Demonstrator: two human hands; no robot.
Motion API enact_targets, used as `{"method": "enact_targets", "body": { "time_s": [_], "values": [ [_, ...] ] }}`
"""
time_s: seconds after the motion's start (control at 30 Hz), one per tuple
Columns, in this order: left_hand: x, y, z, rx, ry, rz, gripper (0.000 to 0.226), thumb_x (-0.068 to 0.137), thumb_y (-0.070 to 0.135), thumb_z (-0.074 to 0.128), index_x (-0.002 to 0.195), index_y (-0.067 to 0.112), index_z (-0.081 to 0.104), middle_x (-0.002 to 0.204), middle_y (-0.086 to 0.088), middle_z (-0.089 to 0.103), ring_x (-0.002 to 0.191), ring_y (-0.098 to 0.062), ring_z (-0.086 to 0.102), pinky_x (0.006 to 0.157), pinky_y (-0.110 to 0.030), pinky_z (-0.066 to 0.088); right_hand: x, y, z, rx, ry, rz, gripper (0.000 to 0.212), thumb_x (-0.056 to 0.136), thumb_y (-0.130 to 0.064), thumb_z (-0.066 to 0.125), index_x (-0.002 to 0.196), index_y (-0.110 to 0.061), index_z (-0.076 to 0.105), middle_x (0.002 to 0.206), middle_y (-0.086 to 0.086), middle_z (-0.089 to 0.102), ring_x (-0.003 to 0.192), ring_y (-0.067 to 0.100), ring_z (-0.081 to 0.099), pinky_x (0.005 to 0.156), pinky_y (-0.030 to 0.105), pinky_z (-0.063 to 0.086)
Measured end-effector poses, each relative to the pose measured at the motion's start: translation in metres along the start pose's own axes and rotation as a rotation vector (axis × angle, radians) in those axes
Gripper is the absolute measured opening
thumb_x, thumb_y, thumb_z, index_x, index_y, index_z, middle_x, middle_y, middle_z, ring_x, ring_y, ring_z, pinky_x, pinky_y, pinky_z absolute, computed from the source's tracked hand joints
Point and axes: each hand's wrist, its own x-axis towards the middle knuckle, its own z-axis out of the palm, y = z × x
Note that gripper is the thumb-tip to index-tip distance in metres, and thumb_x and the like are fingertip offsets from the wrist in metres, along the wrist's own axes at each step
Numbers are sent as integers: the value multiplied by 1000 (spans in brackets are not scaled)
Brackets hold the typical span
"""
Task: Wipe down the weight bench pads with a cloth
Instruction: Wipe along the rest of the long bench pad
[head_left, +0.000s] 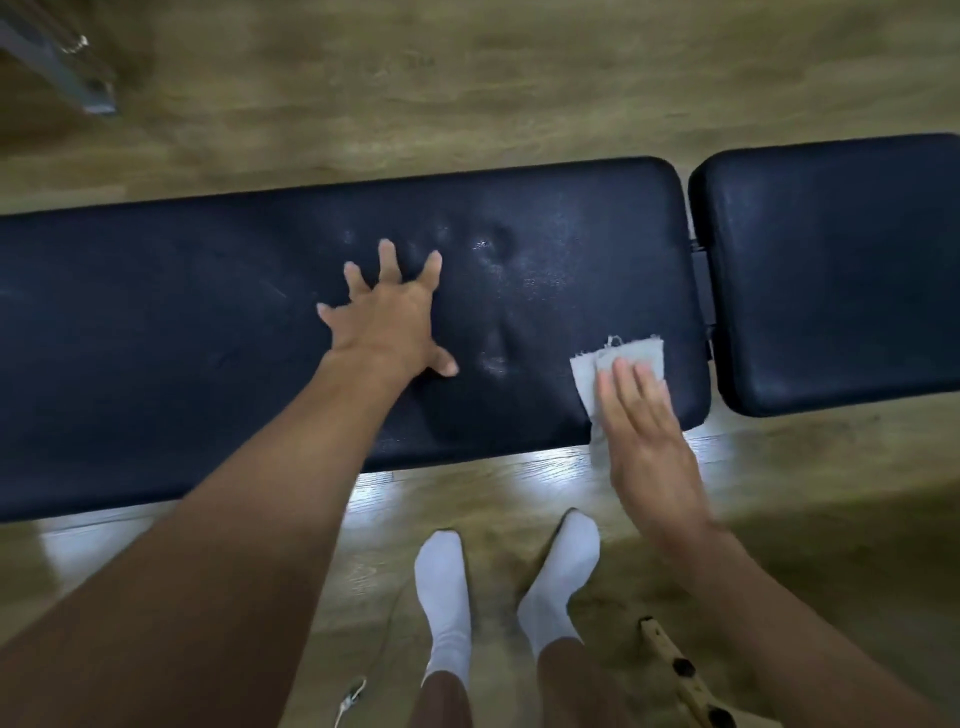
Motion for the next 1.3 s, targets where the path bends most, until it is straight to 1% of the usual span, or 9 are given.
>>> {"method": "enact_targets", "body": {
  "time_s": [0.1,0.2,0.33,0.47,0.57,0.67,0.77,1.03,1.3],
  "values": [
    [-5,-21,4,89,-12,68,122,68,41,83,150,40,-6,159,-8,-20,146,-40,-7,106,-66,28,48,-14,-3,-11,47,22,51,94,3,32,144,7,27,150,28,29,142,44,19,118,53,14],
    [2,-13,6,90,-20,54,124,67,30,86,151,36,-5,158,-12,-21,144,-46,-8,103,-70,27,142,-18,-13,-160,122,2,56,94,-6,22,145,11,7,153,31,14,143,44,8,118,51,5],
    [7,-12,6,93,-22,37,127,62,30,89,151,36,-3,158,-11,-20,143,-48,-6,102,-71,28,232,-26,-38,-146,126,24,60,87,-7,30,143,10,15,151,27,21,141,40,17,118,47,9],
    [4,-11,6,73,-16,38,126,63,27,88,151,36,-2,158,-10,-20,143,-47,-8,102,-72,27,160,-30,-20,-96,128,-30,57,94,-5,28,147,5,11,156,22,15,145,37,10,118,46,9],
    [-1,-8,6,73,-13,40,124,66,24,87,151,34,-3,158,-13,-21,142,-49,-10,101,-74,25,65,-34,10,-191,-71,-115,52,100,-16,6,148,2,-3,159,19,1,146,35,-9,118,47,0],
    [-2,-8,9,77,5,41,123,68,22,86,151,31,-4,157,-15,-21,141,-51,-10,99,-75,25,23,-39,22,-149,-111,-115,51,101,-12,20,149,1,9,158,19,11,146,36,-2,119,50,6],
    [0,-6,10,78,4,36,123,67,20,86,152,30,-4,157,-16,-21,141,-52,-10,98,-77,24,62,-56,12,-55,36,-75,52,95,-5,44,145,3,28,152,22,29,143,39,19,119,50,13],
    [4,-9,9,33,8,35,126,62,20,89,151,34,1,158,-12,-20,142,-50,-10,99,-77,23,232,-87,-22,-48,96,-10,65,93,-12,38,147,5,7,156,24,11,145,40,3,119,48,2],
    [-23,-45,19,-129,82,-18,117,68,42,83,153,30,4,157,-19,-20,146,-38,-10,114,-58,21,9,-86,26,-55,-62,-202,64,85,-1,12,149,3,11,157,21,13,146,38,3,119,50,12]
  ]
}}
